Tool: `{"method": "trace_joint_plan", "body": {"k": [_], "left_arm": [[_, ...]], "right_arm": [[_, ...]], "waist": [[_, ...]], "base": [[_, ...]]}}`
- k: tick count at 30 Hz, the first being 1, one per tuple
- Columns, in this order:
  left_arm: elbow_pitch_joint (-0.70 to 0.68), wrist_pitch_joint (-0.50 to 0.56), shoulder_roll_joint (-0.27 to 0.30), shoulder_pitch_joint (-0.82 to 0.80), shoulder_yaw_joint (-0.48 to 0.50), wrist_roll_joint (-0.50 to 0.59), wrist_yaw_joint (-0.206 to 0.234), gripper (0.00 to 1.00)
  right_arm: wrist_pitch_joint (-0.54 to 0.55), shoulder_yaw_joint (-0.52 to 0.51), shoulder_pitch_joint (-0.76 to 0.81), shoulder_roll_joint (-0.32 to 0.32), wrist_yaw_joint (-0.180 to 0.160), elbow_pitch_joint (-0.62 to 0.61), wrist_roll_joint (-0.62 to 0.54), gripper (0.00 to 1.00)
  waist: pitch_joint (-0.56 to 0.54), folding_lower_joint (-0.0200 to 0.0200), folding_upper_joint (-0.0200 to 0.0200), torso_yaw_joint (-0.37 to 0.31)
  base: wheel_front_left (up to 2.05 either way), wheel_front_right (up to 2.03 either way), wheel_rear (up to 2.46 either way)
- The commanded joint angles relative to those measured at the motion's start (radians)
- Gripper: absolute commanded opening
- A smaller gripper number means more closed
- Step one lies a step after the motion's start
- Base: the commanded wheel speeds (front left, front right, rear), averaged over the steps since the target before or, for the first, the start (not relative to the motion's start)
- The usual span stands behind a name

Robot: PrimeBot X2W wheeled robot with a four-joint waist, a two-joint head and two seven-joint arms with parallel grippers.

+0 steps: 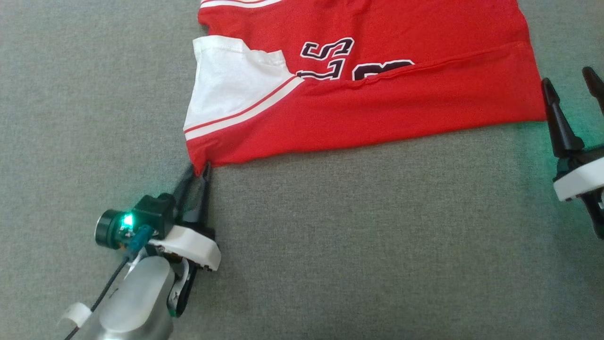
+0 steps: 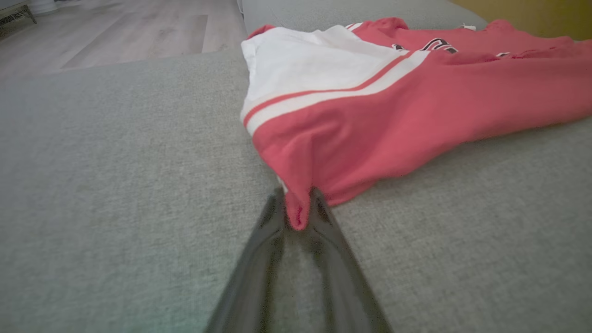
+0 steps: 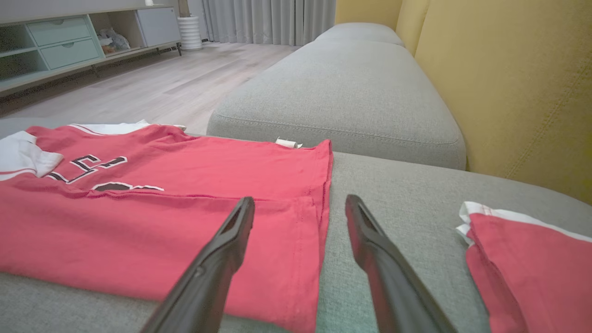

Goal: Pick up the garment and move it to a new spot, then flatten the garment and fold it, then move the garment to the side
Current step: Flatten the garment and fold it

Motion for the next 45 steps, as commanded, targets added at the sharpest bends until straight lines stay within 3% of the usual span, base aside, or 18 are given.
{"method": "trace_joint_plan", "body": {"k": [1,6,12,19,20,21,22,23,33,40,45], "left_arm": [[0.005,-0.003,0.01,-0.016,0.013,0.011,-0.01,0.0],[0.006,-0.01,0.013,-0.013,0.01,0.027,-0.02,0.0],[-0.047,-0.013,0.033,0.008,0.035,0.047,-0.016,0.0],[-0.092,-0.013,0.049,0.022,0.044,0.084,-0.011,0.0],[-0.097,-0.013,0.049,0.024,0.044,0.088,-0.012,0.0],[-0.101,-0.013,0.049,0.026,0.043,0.092,-0.013,0.0],[-0.104,-0.013,0.048,0.027,0.042,0.095,-0.014,0.0],[-0.106,-0.013,0.048,0.029,0.042,0.098,-0.015,0.0],[-0.134,-0.013,0.059,0.086,0.044,0.115,-0.025,0.0],[-0.202,-0.013,0.077,0.215,0.037,0.097,-0.031,0.0],[-0.283,0.012,0.099,0.342,0.026,0.077,-0.011,0.0]], "right_arm": [[-0.011,0.0,0.027,-0.036,0.007,-0.017,-0.002,1.0],[-0.011,0.002,0.041,-0.041,0.007,0.008,0.01,1.0],[-0.01,-0.008,0.042,-0.018,0.007,0.121,0.023,1.0],[0.053,0.057,0.003,0.014,0.007,0.232,0.051,1.0],[0.063,0.067,-0.005,0.018,0.007,0.243,0.059,0.91],[0.068,0.083,-0.012,0.02,0.007,0.246,0.067,0.71],[0.07,0.099,-0.019,0.021,0.007,0.244,0.077,0.29],[0.071,0.118,-0.023,0.017,0.007,0.241,0.088,0.0],[0.03,0.236,0.024,-0.08,0.007,0.224,0.184,0.0],[0.015,0.255,0.155,-0.15,0.007,0.181,0.236,0.0],[0.004,0.239,0.285,-0.2,0.007,0.136,0.203,0.0]], "waist": [[0.0,0.0,0.0,0.003],[-0.013,0.0,0.0,0.011],[-0.032,0.0,0.0,0.033],[-0.029,0.0,0.0,0.044],[-0.029,0.0,0.0,0.045],[-0.028,0.0,0.0,0.046],[-0.029,0.0,0.0,0.046],[-0.03,0.0,0.0,0.047],[-0.116,0.0,0.0,0.043],[-0.189,0.0,0.0,0.024],[-0.226,0.0,0.0,0.015]], "base": [[0.0,0.0,0.0],[0.0,0.0,0.0],[0.0,0.0,0.0],[0.0,0.0,0.0],[0.0,0.0,0.0],[0.0,0.0,0.0],[0.0,0.0,0.0],[0.0,0.0,0.0],[0.0,0.0,0.0],[0.0,0.0,0.0],[0.0,0.0,0.0]]}}
